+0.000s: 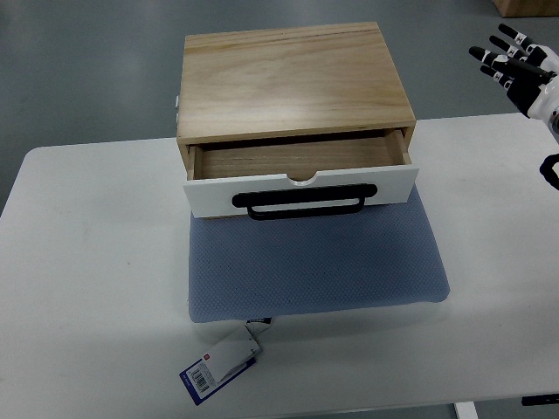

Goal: Open wood drawer with right hand

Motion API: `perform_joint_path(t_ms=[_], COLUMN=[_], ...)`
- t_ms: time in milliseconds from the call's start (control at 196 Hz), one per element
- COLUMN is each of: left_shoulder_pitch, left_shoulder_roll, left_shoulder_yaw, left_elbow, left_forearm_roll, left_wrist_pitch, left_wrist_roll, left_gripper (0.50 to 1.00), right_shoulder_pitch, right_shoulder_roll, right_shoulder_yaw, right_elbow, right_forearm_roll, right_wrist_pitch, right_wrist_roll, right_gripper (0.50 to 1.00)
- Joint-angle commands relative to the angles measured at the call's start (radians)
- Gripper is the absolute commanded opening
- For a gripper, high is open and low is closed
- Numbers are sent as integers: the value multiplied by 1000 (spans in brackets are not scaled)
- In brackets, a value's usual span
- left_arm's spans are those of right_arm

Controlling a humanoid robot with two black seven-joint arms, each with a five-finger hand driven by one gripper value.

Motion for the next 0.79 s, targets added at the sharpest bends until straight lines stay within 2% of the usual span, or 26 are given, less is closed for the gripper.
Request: perform_joint_path(t_ms=[0, 204, 210, 373, 460, 465, 782], left_shoulder_pitch=[0, 0, -1, -1, 0, 0, -1], left_shoulder_roll=[0, 0, 0, 0, 0, 0, 0], left_shoulder_yaw=[0, 0, 0, 0, 0, 0, 0], left_elbow=[0, 0, 0, 0, 0, 0, 0], left_forearm_roll=[0, 0, 0, 0, 0, 0, 0], left_wrist_pitch=[0, 0, 0, 0, 0, 0, 0], left_wrist_roll=[0, 0, 0, 0, -1, 0, 0], left_gripper=[1000, 1000, 1000, 1000, 1000, 1000, 1000], right_shoulder_pitch=[-41, -67, -72, -89, -96, -109, -133], right_shoulder_roll=[49, 84, 87, 90, 98, 113, 125], right_shoulder_yaw=[12, 16, 16, 16, 16, 15, -13], right_elbow=[-1, -1, -1, -7, -7, -9, -35], right_forearm_roll=[-32, -32, -26, -6, 2, 14, 31], right_wrist_pitch=[1, -7, -8, -10, -10, -8, -7], right_wrist_roll=[0, 15, 38, 151, 171, 190, 205], right_gripper=[928, 928, 928, 928, 928, 928, 930])
